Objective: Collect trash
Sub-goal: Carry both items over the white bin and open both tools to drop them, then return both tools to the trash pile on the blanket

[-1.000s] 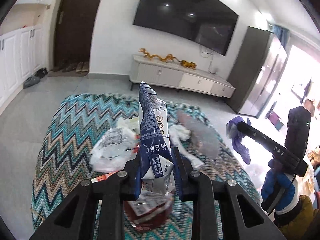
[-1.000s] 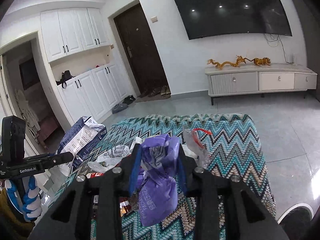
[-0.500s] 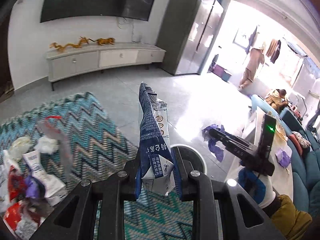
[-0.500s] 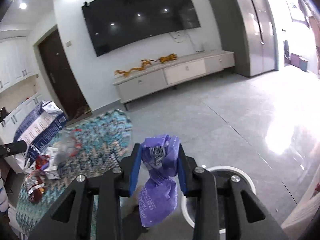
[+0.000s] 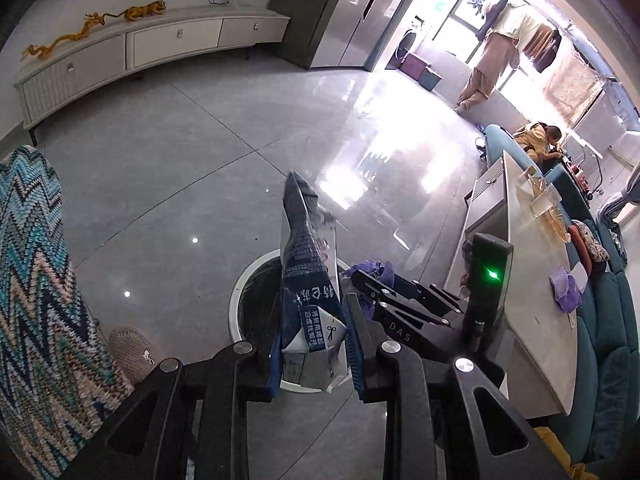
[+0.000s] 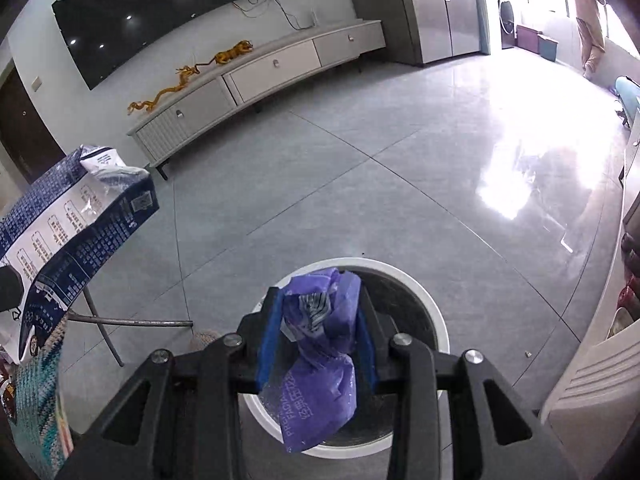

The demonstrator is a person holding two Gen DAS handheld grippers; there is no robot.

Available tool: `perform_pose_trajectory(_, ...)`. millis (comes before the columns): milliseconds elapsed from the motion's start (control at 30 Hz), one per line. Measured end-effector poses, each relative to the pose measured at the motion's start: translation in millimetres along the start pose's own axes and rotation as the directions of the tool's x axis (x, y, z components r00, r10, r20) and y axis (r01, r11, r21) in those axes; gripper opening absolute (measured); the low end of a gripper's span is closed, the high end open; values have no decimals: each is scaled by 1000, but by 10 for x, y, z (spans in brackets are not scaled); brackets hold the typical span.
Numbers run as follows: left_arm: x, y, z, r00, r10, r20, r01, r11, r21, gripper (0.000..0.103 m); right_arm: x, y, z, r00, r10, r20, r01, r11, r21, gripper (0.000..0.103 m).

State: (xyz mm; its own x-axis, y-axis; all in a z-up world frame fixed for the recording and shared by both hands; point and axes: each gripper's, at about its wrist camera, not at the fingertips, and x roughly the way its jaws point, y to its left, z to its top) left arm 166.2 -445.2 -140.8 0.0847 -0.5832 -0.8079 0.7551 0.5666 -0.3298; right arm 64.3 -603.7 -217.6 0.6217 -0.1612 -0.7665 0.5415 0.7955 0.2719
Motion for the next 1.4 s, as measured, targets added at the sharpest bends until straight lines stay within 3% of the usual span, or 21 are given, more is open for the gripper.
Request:
perform_pose_trajectory(133,203,-21,14,998,-44,-47,42,999,-32,40,121,-127,-47,998,-52,-22,52,999,5,62)
perform_pose_trajectory(267,112,14,-44,998,-52,-32,51,998,-29,48,24,-212,-63,997,-73,-16,74,997,17,63)
perform_pose_trajectory(400,-256,-3,-72,998,9,69,-11,1000,25,48,-237,-208,-42,997,-72,31,71,997,44,66)
perform_pose_trajectory(500,-680,-7,-134,982,62,180,-71,997,40,48,-592,-95,47,991,-74,112,69,997,46,75)
perform_pose_trajectory(567,-1011,-11,-203,962,95,255,-111,993,48,48,-842,11,118,982,-75,175,71,997,29,81)
perform_pose_trajectory(700,-1622,16,-355,924,152,351,-182,982,54,48,-1453,408,236,949,-58,309,73,997,-37,83)
perform_pose_trajectory(833,-2207,76,-611,868,215,447,-258,966,37,63,-2040,846,280,909,28,415,9,996,-88,95)
perform_pose_trajectory(933,-2630,257,-900,840,237,487,-275,962,5,64,-2410,1184,276,878,117,465,-58,989,-139,102)
perform_pose_trajectory(1000,-2887,404,-1105,827,247,505,-276,961,-17,64,-2611,1424,264,859,177,480,-100,978,-183,103)
perform_pose_trajectory(1200,-3563,912,-1761,754,356,552,-358,927,-110,64,-3016,2167,147,814,326,480,-174,927,-333,103)
perform_pose_trajectory(1300,-3845,1191,-2082,712,414,567,-395,904,-164,71,-3102,2495,65,809,367,458,-189,902,-389,103)
perform_pose_trajectory(1400,-4045,1502,-2338,694,452,560,-406,888,-214,71,-3094,2751,-17,806,424,413,-241,872,-425,103)
